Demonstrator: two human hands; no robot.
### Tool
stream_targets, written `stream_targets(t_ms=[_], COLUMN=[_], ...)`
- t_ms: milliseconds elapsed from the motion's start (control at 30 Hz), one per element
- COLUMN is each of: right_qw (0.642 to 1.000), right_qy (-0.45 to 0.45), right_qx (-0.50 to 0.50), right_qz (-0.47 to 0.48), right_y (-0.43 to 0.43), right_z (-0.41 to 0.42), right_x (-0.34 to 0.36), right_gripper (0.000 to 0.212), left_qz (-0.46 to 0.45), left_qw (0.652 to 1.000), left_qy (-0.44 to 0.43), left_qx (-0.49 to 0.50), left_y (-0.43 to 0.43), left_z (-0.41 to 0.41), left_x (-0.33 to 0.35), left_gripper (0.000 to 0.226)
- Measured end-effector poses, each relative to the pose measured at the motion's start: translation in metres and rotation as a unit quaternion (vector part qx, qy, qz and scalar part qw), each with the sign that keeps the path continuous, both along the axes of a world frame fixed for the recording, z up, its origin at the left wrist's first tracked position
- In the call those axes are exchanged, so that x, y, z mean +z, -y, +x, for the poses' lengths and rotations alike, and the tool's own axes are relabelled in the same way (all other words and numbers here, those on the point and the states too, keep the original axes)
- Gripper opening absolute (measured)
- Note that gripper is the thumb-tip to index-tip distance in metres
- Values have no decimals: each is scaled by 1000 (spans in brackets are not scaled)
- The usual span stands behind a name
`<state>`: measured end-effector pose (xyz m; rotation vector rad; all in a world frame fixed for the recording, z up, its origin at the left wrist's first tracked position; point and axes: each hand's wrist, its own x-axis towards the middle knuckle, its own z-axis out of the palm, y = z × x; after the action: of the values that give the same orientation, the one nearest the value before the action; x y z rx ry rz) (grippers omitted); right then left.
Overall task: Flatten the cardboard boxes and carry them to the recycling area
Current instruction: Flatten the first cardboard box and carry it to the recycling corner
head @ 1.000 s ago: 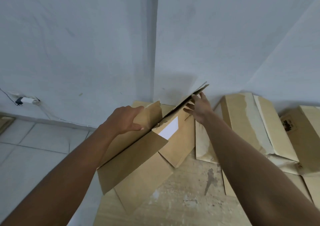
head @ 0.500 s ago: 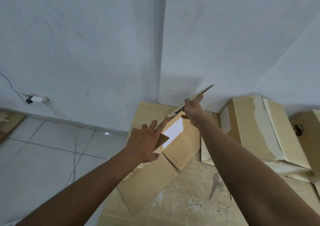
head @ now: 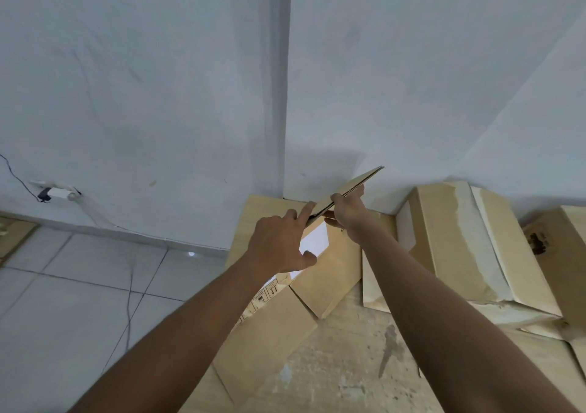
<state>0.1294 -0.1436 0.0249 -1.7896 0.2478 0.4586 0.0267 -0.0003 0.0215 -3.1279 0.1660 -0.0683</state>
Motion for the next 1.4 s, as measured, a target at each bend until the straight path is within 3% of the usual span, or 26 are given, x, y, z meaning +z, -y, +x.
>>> stream_targets(t_ms=[200,300,433,667,900,1000,1100,1167,1267,1400], right_qw=[999,997,997,972,943,916,884,883,901,943], right_qy=[11,29,-19,-153,-152,-151,-139,-129,-131,-135], right_qx=[-2,11,-31,-169,-231,-234,-219,-202,-189,-175], right_qz=[37,73,66,55,186,288,389,404,367,251], right_y=[-1,4,19,51,80,84,90,101,117,132], right_z=[-8,-17,-36,-78,-103,-108,-111,-111,-109,-99], right_x=[5,1,-31,-84,-86,-75,-67,-68,-75,-90], right_gripper=[55,71,81,97,106,113,98,92,80,66], left_qz=[98,76,-43,-257,-469,-530,-560,-573,-579,-551], left_qw=[994,995,995,964,878,843,825,818,813,826], left_qy=[42,57,89,20,-38,-45,-50,-49,-47,-30], left_qx=[-23,-41,-19,-64,-94,-82,-60,-32,25,113], left_y=[2,-6,-23,-62,-80,-79,-80,-86,-103,-126], left_z=[31,37,40,13,-14,-14,-9,-5,0,-2], left_x=[-2,3,42,114,161,162,143,123,84,20], left_gripper=[54,39,34,31,25,29,31,29,32,39])
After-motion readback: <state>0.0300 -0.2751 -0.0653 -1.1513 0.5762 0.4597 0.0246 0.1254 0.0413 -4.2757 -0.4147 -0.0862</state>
